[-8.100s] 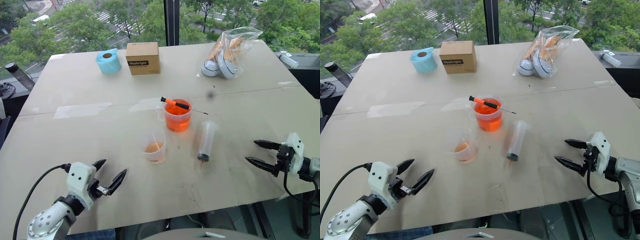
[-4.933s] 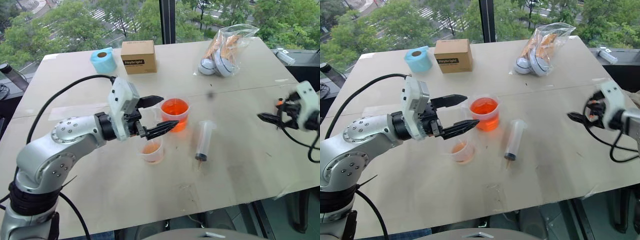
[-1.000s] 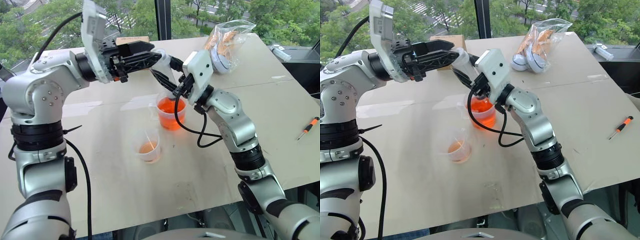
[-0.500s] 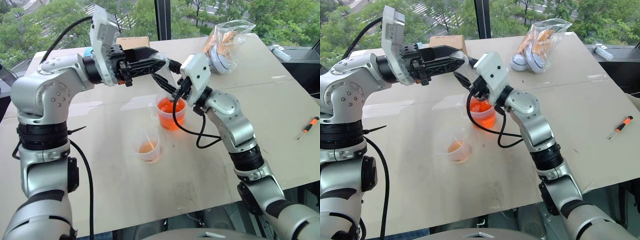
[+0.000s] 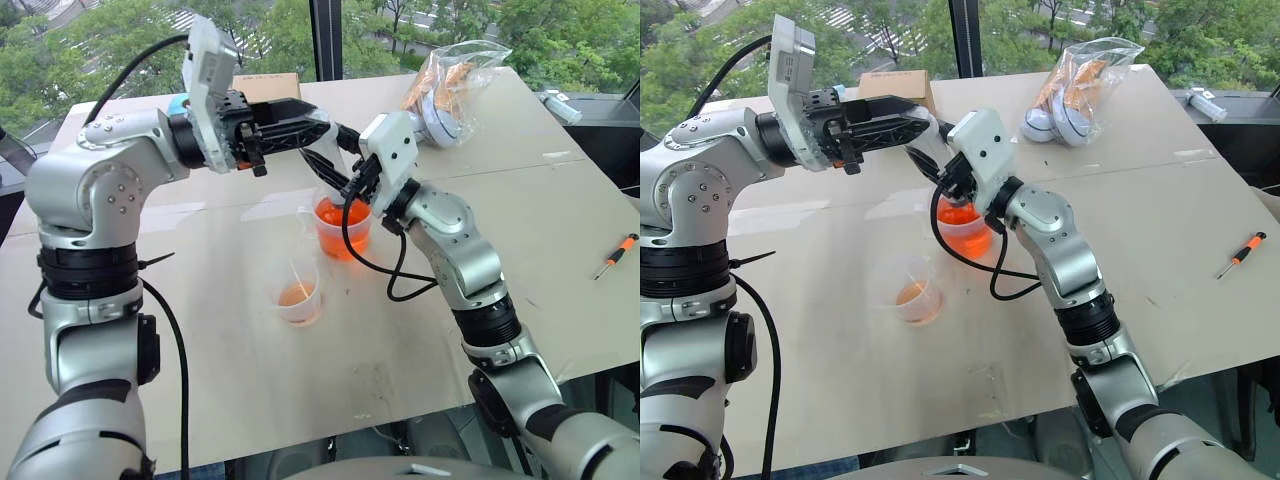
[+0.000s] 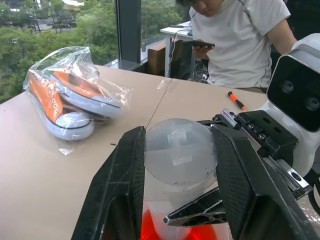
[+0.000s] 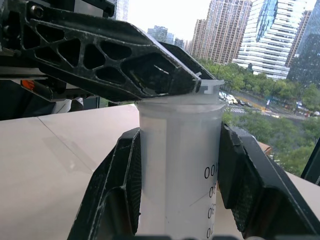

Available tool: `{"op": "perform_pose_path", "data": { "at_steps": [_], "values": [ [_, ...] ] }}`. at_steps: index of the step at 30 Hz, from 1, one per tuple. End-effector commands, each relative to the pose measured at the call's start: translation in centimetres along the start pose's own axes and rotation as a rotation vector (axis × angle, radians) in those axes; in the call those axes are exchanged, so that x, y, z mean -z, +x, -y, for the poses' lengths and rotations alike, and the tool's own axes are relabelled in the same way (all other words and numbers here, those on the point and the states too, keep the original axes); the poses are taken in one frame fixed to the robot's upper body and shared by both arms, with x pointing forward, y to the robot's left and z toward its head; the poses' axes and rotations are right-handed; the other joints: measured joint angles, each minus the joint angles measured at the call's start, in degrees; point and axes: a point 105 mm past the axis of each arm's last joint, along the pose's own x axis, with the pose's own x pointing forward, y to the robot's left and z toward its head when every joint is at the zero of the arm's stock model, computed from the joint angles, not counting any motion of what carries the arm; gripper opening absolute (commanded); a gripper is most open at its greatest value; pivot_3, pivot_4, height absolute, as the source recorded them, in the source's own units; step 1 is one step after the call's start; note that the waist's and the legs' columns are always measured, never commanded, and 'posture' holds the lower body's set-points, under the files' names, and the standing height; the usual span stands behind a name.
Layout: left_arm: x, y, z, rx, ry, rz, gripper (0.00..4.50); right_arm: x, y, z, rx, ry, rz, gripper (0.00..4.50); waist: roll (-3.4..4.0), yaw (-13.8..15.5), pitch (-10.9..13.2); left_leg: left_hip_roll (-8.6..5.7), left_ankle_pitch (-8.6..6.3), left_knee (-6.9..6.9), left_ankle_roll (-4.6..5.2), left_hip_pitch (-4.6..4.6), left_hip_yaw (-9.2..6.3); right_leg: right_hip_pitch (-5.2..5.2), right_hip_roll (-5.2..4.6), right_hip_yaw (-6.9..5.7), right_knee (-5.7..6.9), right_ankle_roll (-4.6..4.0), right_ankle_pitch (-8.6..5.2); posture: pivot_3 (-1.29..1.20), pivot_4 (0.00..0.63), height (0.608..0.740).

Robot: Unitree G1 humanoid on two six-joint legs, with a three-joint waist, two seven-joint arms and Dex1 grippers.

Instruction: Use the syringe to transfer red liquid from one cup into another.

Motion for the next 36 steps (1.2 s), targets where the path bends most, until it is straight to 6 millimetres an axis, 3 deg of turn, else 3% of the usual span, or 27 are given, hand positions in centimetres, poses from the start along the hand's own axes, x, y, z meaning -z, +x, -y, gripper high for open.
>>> {"op": "perform_pose_path", "data": {
  "at_steps": [1, 8, 20, 36],
  "values": [
    [-1.2, 0.6, 0.5, 0.029, 0.054, 0.024, 1.39, -1.1, 0.1, -0.3, 0.021, 0.042, 0.055, 1.62, 0.0, 0.0, 0.0, 0.0, 0.0, 0.0, 0.0, 0.0, 0.0, 0.0, 0.0, 0.0, 0.0, 0.0, 0.0, 0.0, 0.15, 0.74],
    [-1.7, 0.9, -0.1, 0.0, 0.066, 0.042, 1.39, 0.5, -0.2, 0.0, 0.041, 0.052, 0.022, 1.62, 0.0, 0.0, 0.0, -0.01, 0.0, 0.02, 0.0, 0.0, 0.0, 0.0, 0.01, 0.01, 0.02, 0.0, 0.0, 0.0, 0.15, 0.74],
    [-4.5, -0.2, -2.1, -0.129, 0.069, 0.149, 1.39, 2.1, -0.6, -0.7, 0.023, 0.021, -0.011, 1.62, 0.0, -0.02, 0.0, -0.01, 0.0, 0.03, 0.0, 0.0, 0.0, 0.0, 0.0, 0.01, 0.03, 0.0, 0.0, 0.0, 0.15, 0.74],
    [-5.3, -0.4, -2.3, -0.133, 0.034, 0.198, 1.39, 2.2, -0.1, -1.2, 0.013, 0.03, 0.003, 1.62, 0.0, -0.04, 0.0, -0.01, 0.0, 0.03, 0.0, 0.0, 0.0, -0.01, 0.0, 0.01, 0.03, 0.0, 0.0, 0.0, 0.15, 0.74]
  ]
}}
